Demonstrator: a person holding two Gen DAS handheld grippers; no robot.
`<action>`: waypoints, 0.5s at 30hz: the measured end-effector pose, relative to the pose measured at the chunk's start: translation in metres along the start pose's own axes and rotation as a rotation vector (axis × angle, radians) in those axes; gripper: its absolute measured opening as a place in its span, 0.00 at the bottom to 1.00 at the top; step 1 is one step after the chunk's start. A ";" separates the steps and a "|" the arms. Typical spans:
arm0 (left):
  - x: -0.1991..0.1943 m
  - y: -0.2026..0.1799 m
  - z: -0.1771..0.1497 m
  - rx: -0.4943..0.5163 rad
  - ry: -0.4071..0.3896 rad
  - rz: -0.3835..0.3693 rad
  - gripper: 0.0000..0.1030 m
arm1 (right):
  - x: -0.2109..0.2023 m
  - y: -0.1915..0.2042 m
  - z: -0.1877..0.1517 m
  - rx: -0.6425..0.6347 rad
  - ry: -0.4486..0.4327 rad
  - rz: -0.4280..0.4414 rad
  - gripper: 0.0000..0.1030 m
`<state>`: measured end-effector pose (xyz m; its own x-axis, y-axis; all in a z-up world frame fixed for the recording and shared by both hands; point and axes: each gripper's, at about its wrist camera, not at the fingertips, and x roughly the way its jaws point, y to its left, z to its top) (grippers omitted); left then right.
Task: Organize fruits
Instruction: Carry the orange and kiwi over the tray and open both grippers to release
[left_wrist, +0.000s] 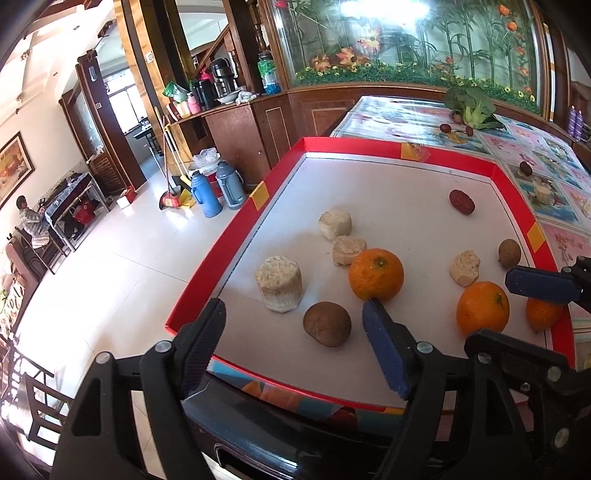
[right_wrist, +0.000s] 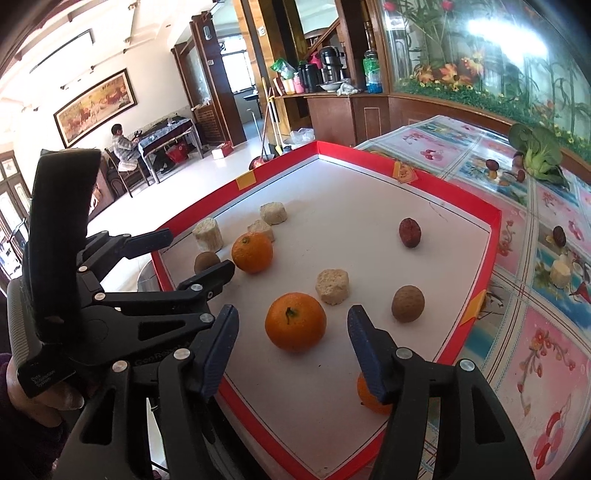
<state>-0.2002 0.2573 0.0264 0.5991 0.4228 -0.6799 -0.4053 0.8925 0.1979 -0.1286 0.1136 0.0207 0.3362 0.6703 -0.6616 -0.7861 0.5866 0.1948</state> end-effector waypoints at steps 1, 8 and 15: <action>-0.002 0.000 0.001 -0.002 -0.007 0.003 0.75 | 0.000 -0.001 0.000 0.006 -0.001 0.002 0.59; -0.014 0.002 0.006 -0.008 -0.035 0.005 0.80 | -0.004 -0.006 0.000 0.038 -0.018 -0.003 0.59; -0.026 -0.004 0.011 -0.002 -0.056 0.001 0.86 | -0.016 -0.016 -0.003 0.084 -0.056 -0.030 0.59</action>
<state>-0.2067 0.2442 0.0509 0.6361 0.4322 -0.6392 -0.4072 0.8917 0.1977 -0.1225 0.0920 0.0260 0.3897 0.6748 -0.6268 -0.7295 0.6416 0.2372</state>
